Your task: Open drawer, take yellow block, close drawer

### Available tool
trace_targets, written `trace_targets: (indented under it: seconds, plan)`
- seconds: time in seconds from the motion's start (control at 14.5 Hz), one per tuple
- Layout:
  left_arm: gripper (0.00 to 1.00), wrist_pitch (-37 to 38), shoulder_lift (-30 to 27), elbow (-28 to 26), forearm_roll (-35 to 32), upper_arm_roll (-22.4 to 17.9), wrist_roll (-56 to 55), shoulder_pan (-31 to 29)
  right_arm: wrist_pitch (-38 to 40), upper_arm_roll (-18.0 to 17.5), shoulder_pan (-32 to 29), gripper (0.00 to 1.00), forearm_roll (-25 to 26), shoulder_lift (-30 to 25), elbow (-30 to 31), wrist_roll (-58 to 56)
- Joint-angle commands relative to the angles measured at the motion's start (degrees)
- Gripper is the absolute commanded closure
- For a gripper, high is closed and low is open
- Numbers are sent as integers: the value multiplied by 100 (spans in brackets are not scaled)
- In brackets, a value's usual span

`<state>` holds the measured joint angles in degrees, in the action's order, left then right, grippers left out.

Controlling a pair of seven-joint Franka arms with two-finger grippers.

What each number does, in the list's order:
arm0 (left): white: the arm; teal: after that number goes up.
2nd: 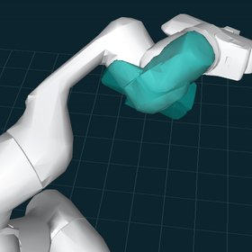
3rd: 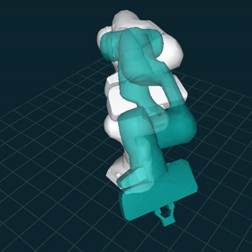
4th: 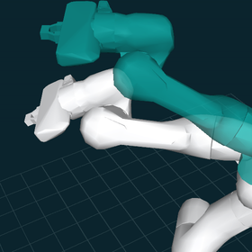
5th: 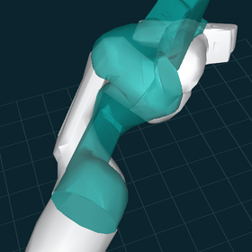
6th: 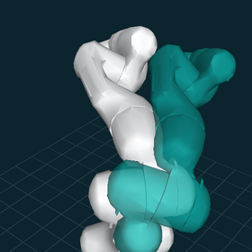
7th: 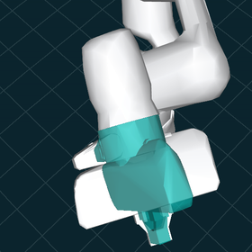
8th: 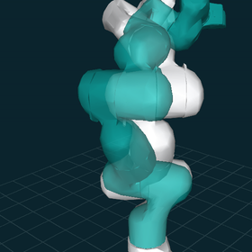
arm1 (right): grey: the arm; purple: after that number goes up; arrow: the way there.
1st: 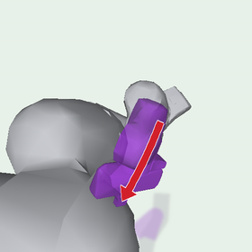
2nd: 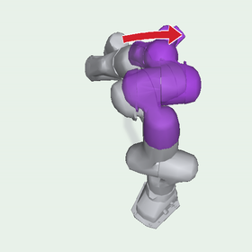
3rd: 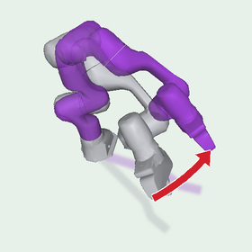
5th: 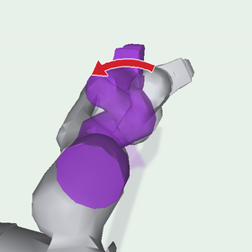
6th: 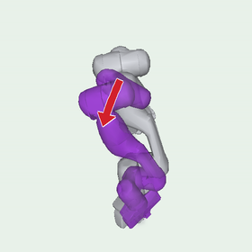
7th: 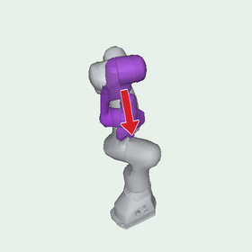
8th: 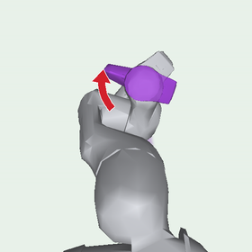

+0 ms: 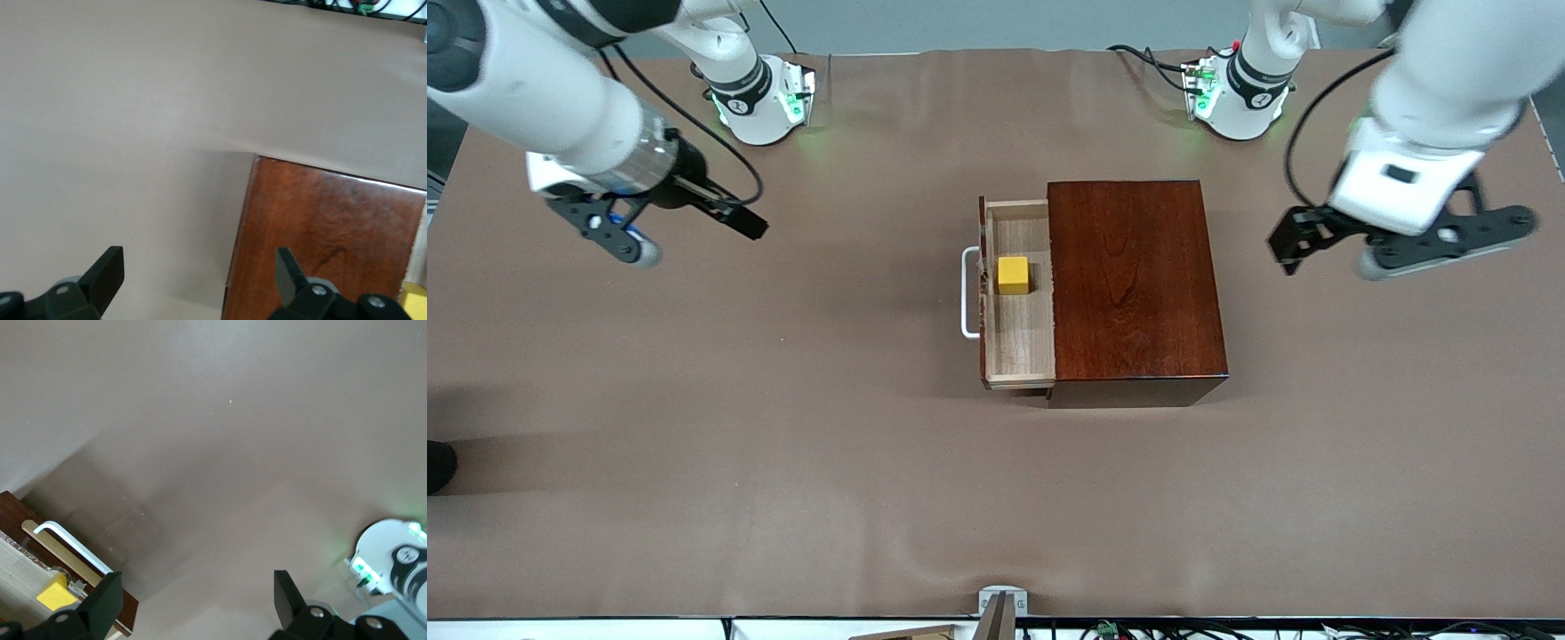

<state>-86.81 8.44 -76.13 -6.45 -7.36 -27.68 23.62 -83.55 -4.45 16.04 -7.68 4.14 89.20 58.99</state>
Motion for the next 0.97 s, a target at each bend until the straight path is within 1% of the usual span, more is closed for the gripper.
trace_targets:
  seconds: [0.0, 0.14, 0.34, 0.41, 0.69, 0.76, 0.9]
  plan:
    - [0, -20, -343, -420, 126, 68, 376, -348, -161, 50, 407, 0, -40, 156, -34, 978]
    - [0, -20, -457, -586, 135, 77, 569, -515, -389, 50, 679, 0, -31, 271, -34, 1892]
    - [0, -20, -589, -780, 231, 77, 938, -814, -530, 58, 1093, 0, -5, 464, -34, 2799]
    - [0, -20, -633, -824, 275, 68, 1053, -876, -705, 58, 1224, 0, 4, 543, 1, 3124]
    - [0, -11, -800, -982, 285, 51, 1562, -1114, -1320, 58, 1717, 0, 39, 780, 106, 4284]
    - [0, -11, -809, -983, 293, 68, 1607, -1227, -1426, 58, 1787, 0, 48, 842, 106, 4557]
    - [0, -2, -809, -974, 363, 77, 1616, -1237, -1558, 58, 1946, 0, 48, 974, 98, 4892]
